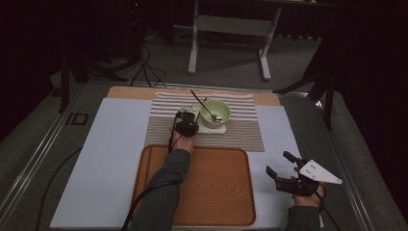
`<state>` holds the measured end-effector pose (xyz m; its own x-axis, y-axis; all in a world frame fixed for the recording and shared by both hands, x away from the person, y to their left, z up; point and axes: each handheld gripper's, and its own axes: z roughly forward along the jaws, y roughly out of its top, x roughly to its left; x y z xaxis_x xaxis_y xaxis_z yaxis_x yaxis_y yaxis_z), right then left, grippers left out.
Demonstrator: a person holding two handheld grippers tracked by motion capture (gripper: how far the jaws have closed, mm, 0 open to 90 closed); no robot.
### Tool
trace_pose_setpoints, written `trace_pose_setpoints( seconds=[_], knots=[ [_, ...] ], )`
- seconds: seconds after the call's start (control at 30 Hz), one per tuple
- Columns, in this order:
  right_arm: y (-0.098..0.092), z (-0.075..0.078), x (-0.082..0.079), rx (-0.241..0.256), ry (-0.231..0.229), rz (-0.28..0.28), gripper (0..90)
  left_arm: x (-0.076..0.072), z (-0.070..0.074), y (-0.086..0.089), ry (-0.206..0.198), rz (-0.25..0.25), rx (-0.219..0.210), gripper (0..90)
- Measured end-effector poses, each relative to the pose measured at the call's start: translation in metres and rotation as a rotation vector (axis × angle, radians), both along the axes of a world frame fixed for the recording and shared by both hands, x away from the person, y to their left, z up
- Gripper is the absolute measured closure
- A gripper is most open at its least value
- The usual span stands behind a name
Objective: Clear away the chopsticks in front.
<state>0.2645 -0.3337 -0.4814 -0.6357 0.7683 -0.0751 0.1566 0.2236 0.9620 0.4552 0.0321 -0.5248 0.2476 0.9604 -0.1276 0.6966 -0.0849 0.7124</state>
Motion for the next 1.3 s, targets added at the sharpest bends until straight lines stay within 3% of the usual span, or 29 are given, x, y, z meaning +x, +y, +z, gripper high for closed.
trace_pose_setpoints(
  seconds=[0.23,0.37,0.67,1.03,1.3],
  knots=[
    [0.000,0.000,0.000,0.000,0.000,-0.001,13.9,-0.006,0.005,0.003,-0.015,0.003,-0.009,85.4],
    [0.000,0.000,0.000,0.000,0.000,-0.002,13.9,-0.011,0.008,0.011,-0.016,0.018,-0.031,85.6],
    [0.002,0.000,0.000,-0.007,0.004,0.000,13.9,-0.024,0.020,0.026,-0.031,0.045,-0.032,85.7],
    [0.003,-0.001,0.000,-0.010,0.004,0.002,13.9,-0.045,0.039,0.045,-0.066,0.079,0.003,85.7],
    [0.003,0.000,0.000,-0.010,0.004,0.004,13.9,-0.059,0.055,0.064,-0.108,0.131,0.036,85.7]
  ],
)
